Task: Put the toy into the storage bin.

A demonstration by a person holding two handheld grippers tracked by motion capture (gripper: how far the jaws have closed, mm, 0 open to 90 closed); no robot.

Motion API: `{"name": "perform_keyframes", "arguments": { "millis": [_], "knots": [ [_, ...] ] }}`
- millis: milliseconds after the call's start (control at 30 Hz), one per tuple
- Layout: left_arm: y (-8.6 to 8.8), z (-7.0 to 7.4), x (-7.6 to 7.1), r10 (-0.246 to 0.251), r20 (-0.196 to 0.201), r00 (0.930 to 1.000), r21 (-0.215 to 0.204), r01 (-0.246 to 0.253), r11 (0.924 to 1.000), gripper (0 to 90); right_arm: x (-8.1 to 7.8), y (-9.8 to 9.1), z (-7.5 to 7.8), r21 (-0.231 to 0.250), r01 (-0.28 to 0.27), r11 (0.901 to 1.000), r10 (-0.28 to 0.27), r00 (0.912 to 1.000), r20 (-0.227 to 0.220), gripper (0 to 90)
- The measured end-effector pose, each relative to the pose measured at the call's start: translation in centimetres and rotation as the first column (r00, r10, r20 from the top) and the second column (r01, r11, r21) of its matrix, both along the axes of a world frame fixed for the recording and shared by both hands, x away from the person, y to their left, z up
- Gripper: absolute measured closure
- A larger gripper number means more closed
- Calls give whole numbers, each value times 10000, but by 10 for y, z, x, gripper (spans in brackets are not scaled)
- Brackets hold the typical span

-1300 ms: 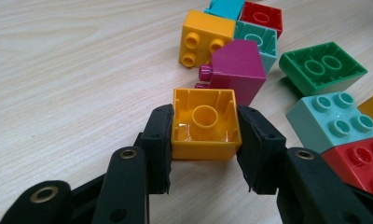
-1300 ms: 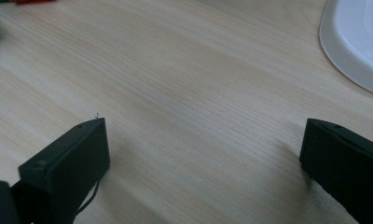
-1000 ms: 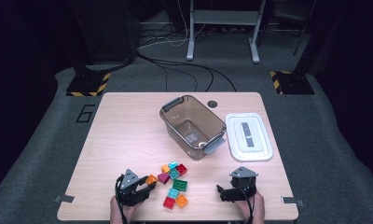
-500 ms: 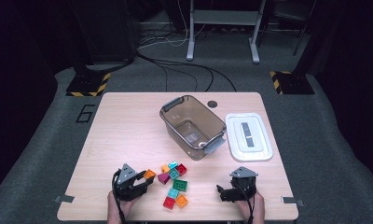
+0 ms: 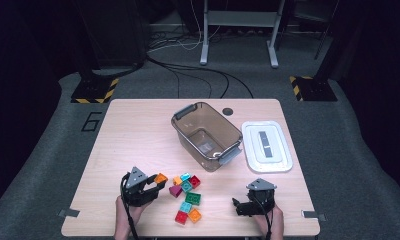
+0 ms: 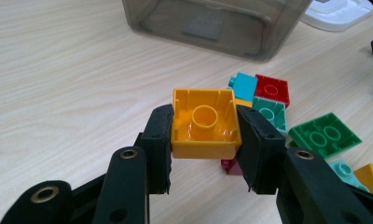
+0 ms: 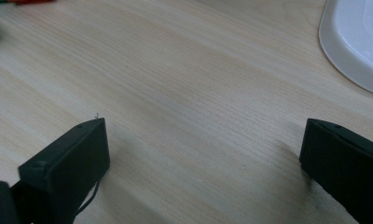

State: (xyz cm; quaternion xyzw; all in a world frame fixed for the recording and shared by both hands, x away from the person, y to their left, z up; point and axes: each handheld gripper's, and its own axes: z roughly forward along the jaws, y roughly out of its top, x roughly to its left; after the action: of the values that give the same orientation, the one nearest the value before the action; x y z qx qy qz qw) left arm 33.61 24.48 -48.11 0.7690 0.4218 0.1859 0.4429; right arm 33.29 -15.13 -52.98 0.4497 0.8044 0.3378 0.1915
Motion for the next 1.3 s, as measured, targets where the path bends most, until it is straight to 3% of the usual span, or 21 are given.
{"name": "perform_keyframes", "arguments": {
  "millis": [400, 1033, 1300],
  "knots": [
    [0, 18, 15, -161, 241, 9996, 246, 155, 9996, 586, 0, 0, 0, -14, 7, 10000, -7, 10000, 4, 5],
    [-4, 43, 36, -400, 466, 9981, 269, 388, 9989, 586, 0, 0, 0, -11, 8, 10000, -8, 10000, 4, 5],
    [-8, 53, 47, -549, 419, 9976, 522, 527, 9972, 586, 0, 0, 0, -12, 6, 10000, -6, 10000, 8, 5]
  ]
}}
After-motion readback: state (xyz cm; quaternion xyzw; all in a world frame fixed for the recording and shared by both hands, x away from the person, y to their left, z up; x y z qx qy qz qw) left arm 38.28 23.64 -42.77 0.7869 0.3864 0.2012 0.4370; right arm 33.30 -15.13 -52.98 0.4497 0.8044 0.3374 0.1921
